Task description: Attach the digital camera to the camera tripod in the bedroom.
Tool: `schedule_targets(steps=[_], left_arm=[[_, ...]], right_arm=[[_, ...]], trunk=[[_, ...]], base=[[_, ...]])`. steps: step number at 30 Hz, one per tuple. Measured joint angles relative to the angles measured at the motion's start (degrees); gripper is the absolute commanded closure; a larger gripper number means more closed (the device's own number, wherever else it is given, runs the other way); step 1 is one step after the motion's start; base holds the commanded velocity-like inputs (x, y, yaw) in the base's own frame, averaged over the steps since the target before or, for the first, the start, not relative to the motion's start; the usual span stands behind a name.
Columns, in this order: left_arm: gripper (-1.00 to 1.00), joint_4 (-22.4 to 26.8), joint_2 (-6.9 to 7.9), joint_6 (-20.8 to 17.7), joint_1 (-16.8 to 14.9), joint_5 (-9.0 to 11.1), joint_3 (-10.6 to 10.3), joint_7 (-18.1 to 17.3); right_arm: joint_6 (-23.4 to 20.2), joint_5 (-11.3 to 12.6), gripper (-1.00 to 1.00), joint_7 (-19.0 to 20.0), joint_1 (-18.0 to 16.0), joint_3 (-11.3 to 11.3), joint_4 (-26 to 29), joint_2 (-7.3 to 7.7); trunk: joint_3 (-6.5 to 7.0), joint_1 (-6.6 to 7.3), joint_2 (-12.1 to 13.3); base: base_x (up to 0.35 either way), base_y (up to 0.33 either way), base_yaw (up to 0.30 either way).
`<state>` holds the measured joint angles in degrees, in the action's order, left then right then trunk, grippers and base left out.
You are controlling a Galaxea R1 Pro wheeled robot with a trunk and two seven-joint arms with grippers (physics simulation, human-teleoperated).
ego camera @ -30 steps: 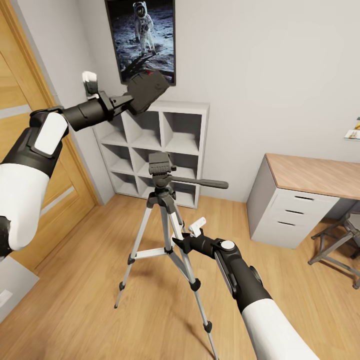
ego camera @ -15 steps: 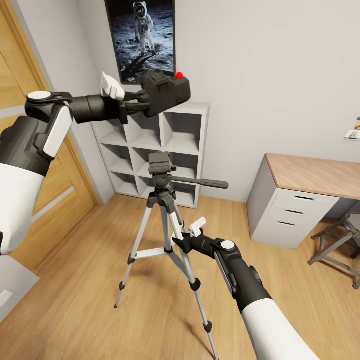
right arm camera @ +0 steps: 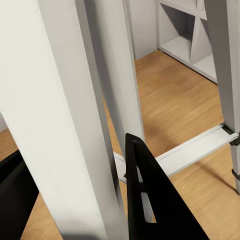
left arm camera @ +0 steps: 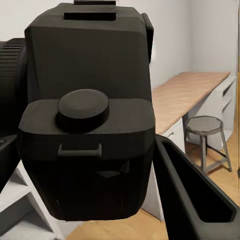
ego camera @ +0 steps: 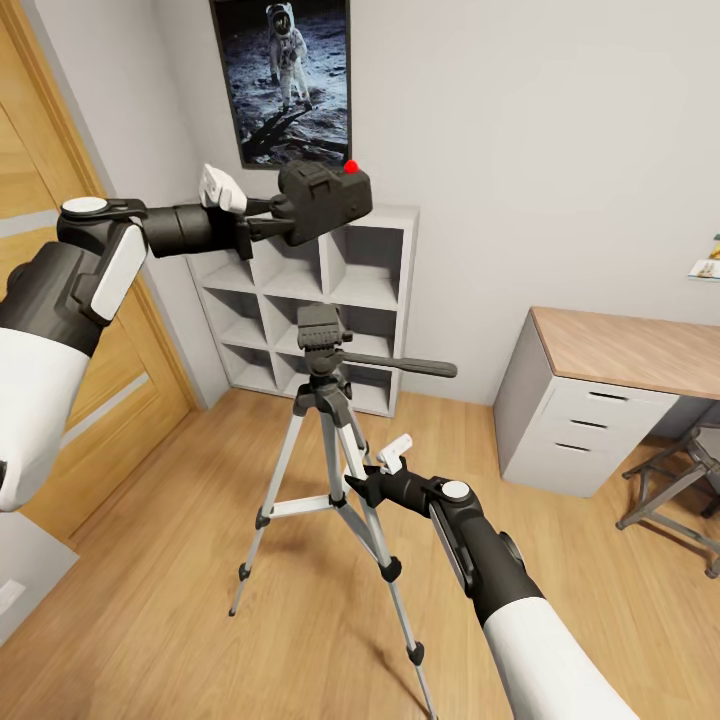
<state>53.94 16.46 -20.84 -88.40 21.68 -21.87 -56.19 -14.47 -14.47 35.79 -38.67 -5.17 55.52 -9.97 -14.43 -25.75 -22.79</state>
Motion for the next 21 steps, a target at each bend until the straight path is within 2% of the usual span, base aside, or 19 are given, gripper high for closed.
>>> schedule_targets(steps=[3,7,13,21], left_arm=[[1.0,1.56,0.02,-0.27,0.04,0.51,0.01,-0.25],[1.0,3.55,0.75,-0.58,0.06,0.84,-0.01,-0.47],[1.0,2.53,2.28,-1.44,0.05,1.11,-0.01,-0.47],[1.0,4.96,2.76,-1.9,0.07,-0.46,-0.34,0.0]], right_arm=[[0.09,-0.08,1.0,0.03,0.03,0.03,-0.01,0.0],[0.15,-0.08,1.0,0.04,0.03,0.01,-0.01,0.0],[0.17,-0.07,1.0,0.02,0.04,0.0,-0.01,0.0],[0.26,0.03,1.0,-0.09,0.0,0.0,-0.02,0.01]], trunk=[[0.0,0.0,-0.01],[0.0,0.0,0.0],[0.0,0.0,0.0],[0.0,0.0,0.01]], base=[[0.0,0.0,0.0],[0.0,0.0,0.0],[0.0,0.0,0.0],[0.0,0.0,0.0]])
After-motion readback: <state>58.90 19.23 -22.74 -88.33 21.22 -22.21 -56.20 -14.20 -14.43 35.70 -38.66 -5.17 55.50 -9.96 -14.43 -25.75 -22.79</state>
